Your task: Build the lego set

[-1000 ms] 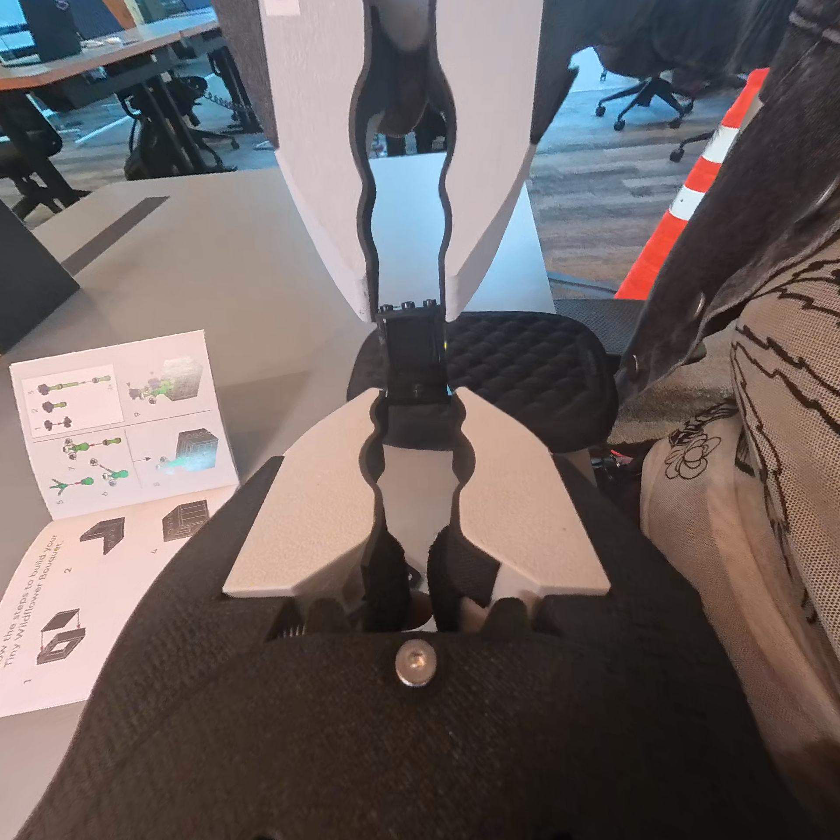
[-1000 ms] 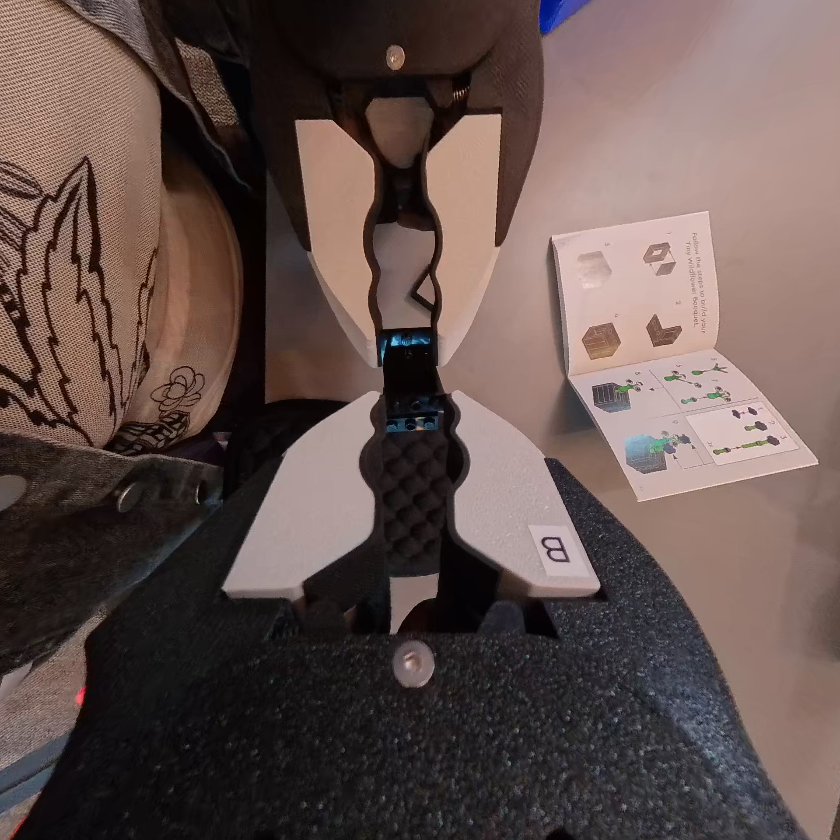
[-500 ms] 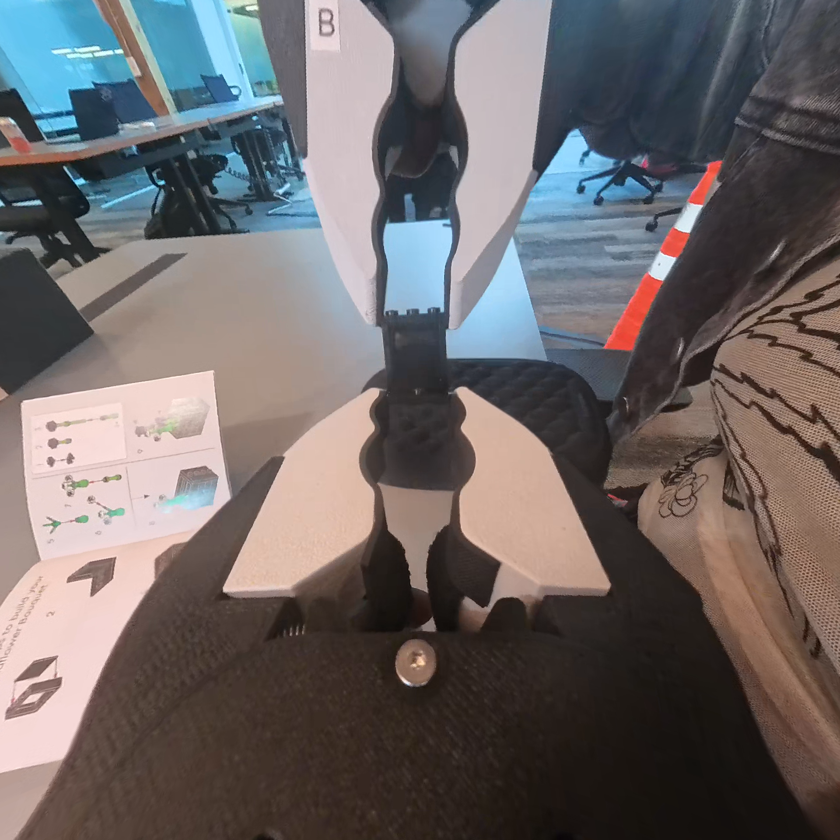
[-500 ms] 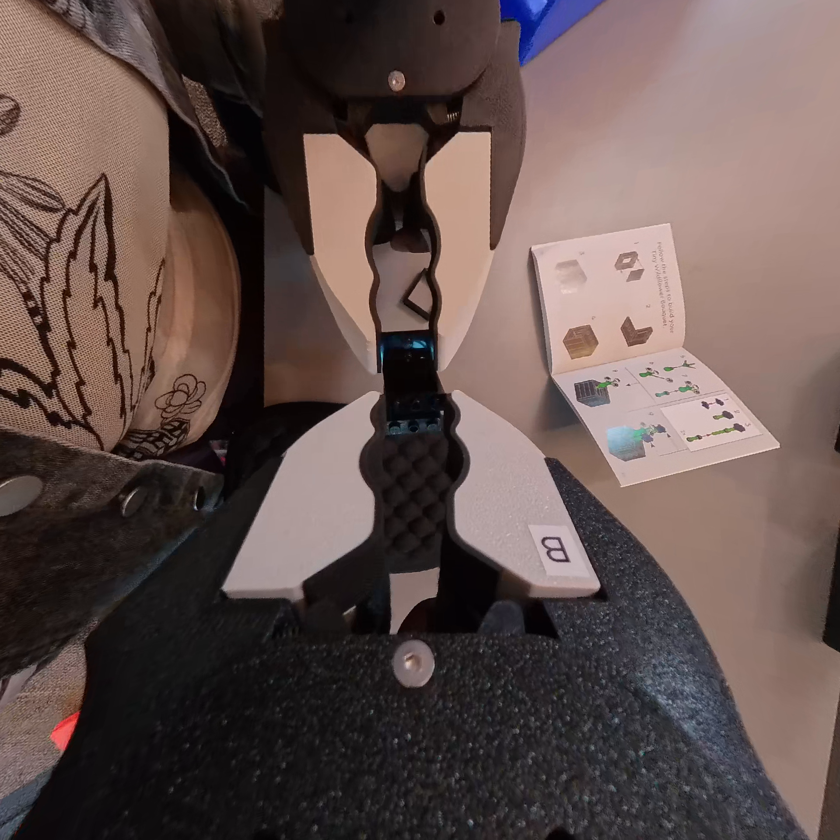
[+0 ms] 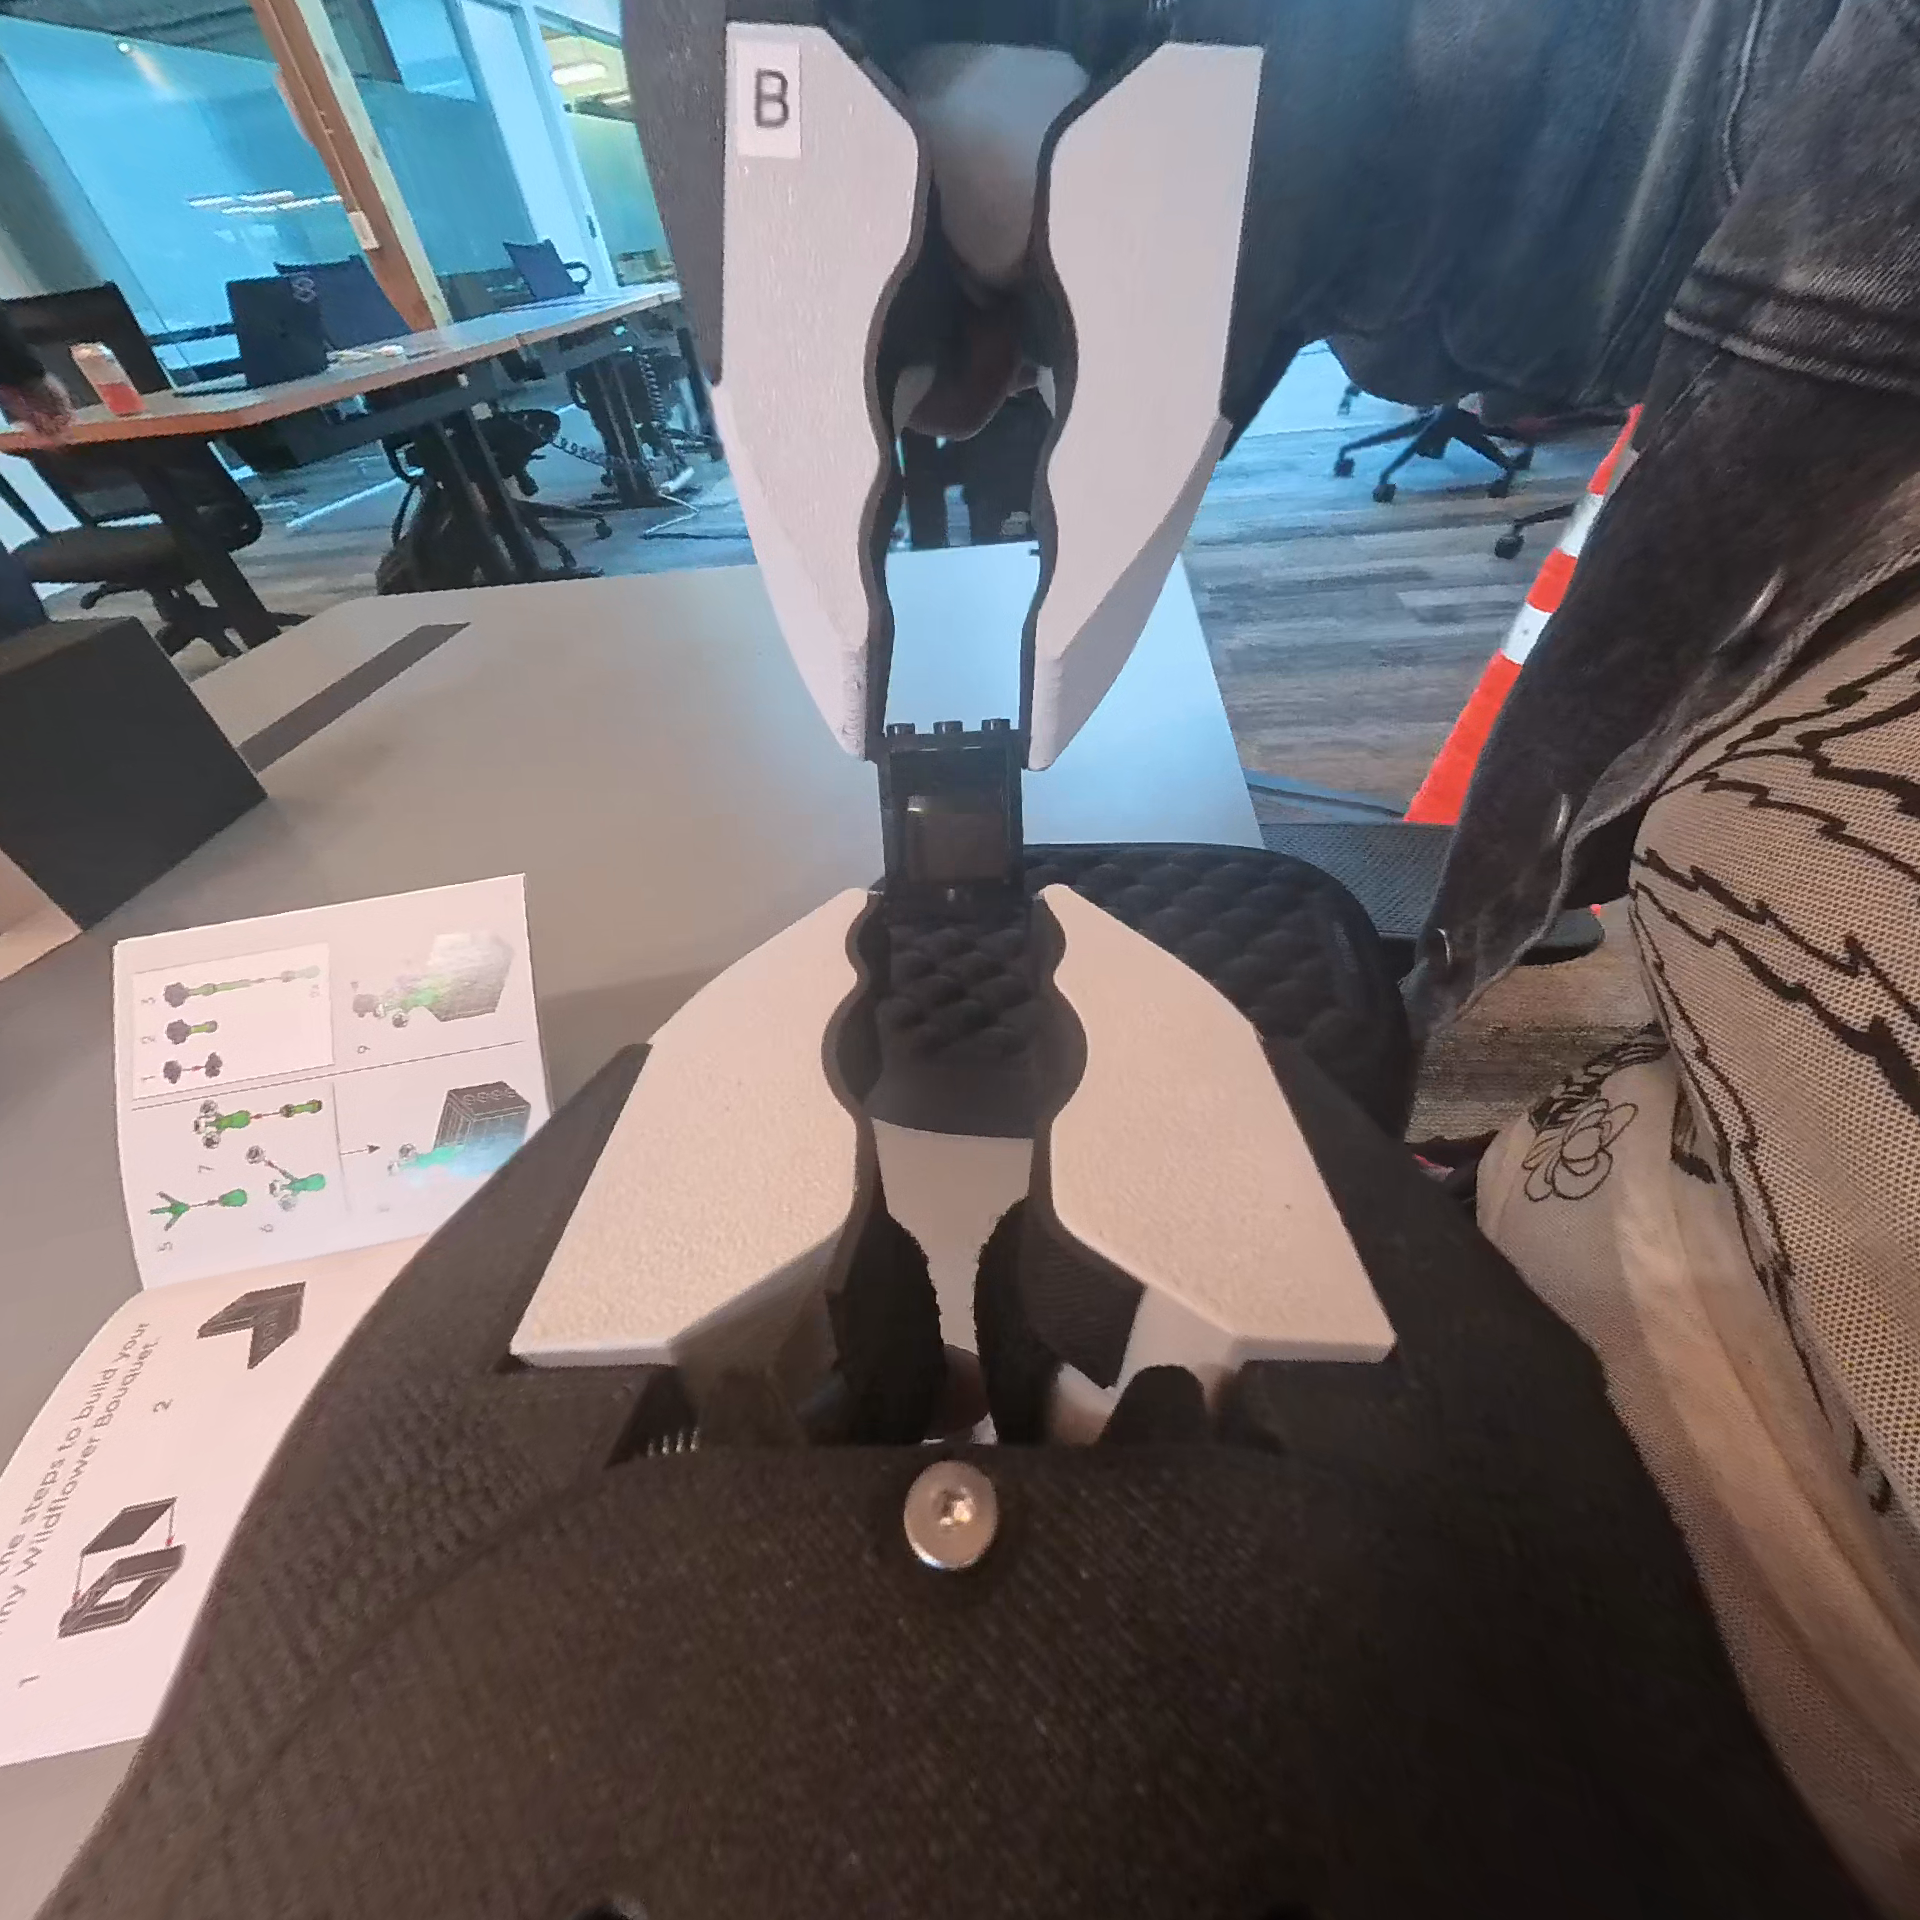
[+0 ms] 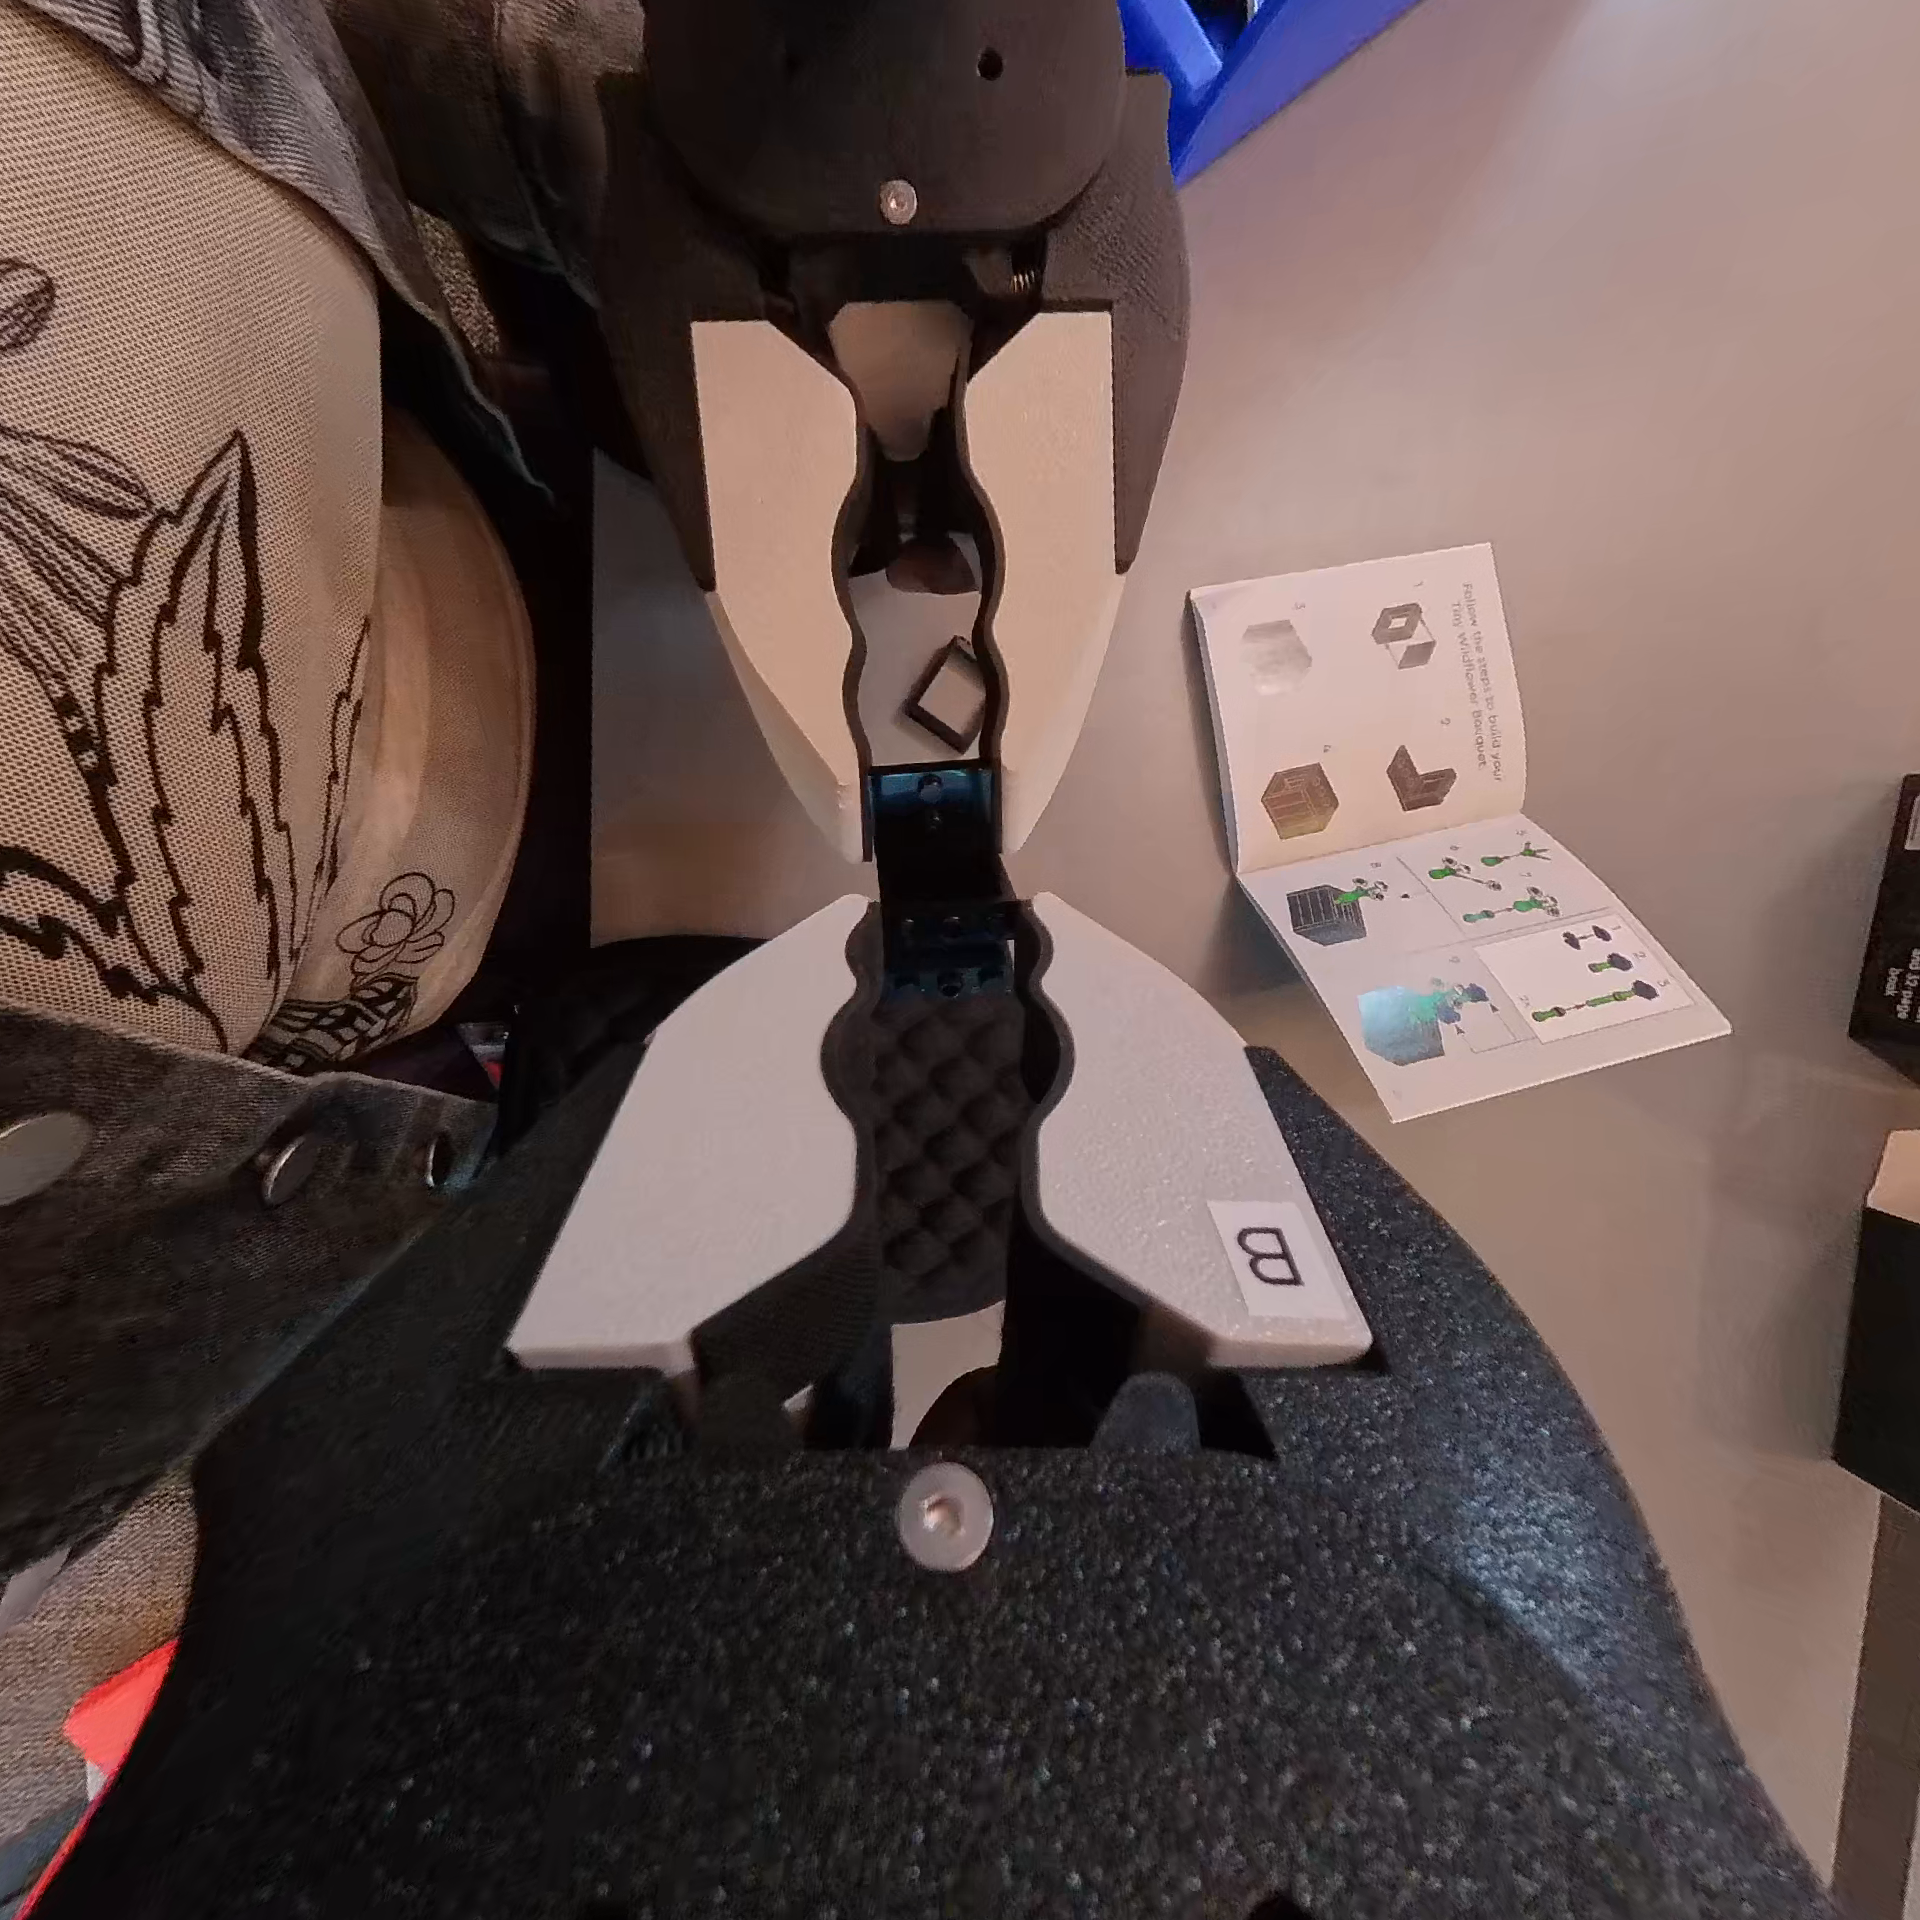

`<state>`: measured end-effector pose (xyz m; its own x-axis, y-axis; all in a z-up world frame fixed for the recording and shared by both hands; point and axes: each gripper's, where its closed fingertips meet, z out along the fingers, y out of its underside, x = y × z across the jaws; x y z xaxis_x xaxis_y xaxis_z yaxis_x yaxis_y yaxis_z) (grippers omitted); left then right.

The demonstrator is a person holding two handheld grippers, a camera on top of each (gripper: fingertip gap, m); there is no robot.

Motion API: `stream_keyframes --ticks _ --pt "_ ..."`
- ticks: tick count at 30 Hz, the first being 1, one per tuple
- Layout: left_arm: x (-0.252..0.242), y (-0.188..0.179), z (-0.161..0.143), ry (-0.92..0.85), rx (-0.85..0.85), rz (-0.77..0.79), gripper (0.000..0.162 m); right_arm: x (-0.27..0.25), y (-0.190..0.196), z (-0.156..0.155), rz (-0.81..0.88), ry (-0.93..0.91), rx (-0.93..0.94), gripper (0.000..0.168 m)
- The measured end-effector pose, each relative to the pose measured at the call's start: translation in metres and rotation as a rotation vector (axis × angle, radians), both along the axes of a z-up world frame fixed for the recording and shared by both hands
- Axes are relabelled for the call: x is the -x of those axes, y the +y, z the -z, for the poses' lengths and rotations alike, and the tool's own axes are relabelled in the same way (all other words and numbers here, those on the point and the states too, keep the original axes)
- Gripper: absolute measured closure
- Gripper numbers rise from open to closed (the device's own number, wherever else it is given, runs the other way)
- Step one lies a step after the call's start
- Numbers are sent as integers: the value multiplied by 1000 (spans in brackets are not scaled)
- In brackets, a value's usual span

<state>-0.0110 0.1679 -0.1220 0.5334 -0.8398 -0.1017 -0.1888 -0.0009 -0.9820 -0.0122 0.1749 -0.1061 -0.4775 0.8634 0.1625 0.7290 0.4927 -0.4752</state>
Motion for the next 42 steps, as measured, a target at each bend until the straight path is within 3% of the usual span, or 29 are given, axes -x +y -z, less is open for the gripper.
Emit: stream_keyframes --ticks 37,39,42 --pt "13 4 -16 -90 -44 -64 136 11 4 -14 25 36 -94 144" --pt "18 6 -23 -172 -30 -75 136 14 11 -23 62 76 -93 118" --pt "29 6 -39 -357 5 -49 135 24 10 -50 83 256 23 110"
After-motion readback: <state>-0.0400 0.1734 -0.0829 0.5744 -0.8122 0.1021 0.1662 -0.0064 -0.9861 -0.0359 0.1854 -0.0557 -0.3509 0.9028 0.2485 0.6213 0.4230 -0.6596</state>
